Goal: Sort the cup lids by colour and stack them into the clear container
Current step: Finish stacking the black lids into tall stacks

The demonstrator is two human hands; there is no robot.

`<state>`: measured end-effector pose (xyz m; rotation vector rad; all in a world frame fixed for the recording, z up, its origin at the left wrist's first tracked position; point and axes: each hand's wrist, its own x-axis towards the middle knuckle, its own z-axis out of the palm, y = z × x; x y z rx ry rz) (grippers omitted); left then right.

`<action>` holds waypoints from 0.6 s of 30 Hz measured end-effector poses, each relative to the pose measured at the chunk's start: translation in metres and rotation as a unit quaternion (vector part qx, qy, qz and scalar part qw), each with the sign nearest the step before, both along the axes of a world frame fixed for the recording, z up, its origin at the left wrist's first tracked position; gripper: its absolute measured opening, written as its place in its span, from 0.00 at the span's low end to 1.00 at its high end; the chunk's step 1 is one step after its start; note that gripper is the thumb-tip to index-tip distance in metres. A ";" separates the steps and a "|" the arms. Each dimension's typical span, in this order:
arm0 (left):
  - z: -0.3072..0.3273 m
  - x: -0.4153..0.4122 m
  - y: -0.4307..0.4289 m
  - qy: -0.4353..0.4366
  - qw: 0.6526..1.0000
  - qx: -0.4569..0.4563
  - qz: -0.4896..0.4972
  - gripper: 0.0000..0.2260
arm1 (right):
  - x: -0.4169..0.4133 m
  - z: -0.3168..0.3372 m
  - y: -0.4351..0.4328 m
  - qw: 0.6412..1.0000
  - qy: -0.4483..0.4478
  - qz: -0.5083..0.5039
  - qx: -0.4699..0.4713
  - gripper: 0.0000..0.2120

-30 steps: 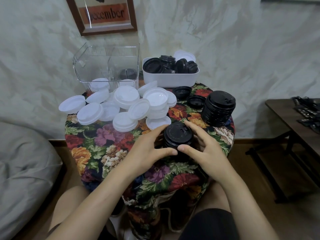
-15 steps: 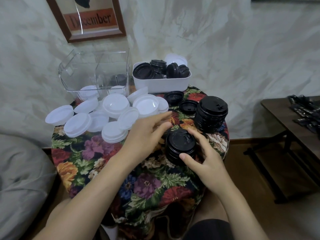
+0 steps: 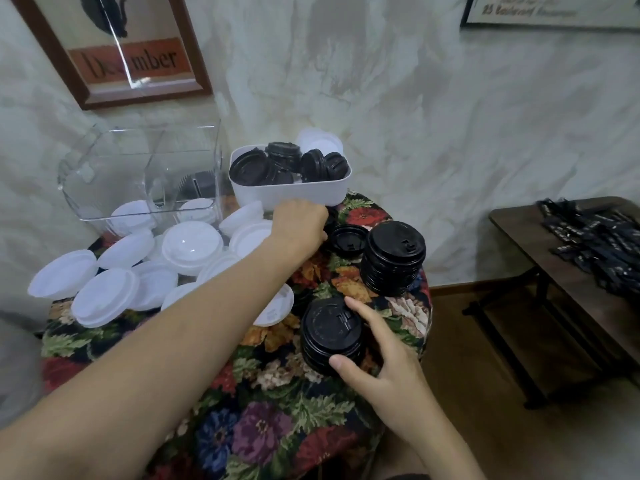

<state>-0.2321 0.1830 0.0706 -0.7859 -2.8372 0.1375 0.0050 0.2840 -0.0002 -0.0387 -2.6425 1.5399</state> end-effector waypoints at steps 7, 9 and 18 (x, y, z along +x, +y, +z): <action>-0.005 -0.013 0.000 0.019 0.998 0.052 -0.003 0.04 | 0.000 0.000 0.003 1.000 0.001 -0.005 0.012 0.32; 0.001 -0.007 -0.007 0.015 0.994 0.104 -0.017 0.03 | 0.000 0.000 0.003 1.000 0.002 -0.007 0.012 0.32; 0.035 0.083 -0.064 -0.109 0.902 0.415 -0.042 0.08 | 0.001 0.000 0.000 1.000 0.015 -0.011 0.008 0.32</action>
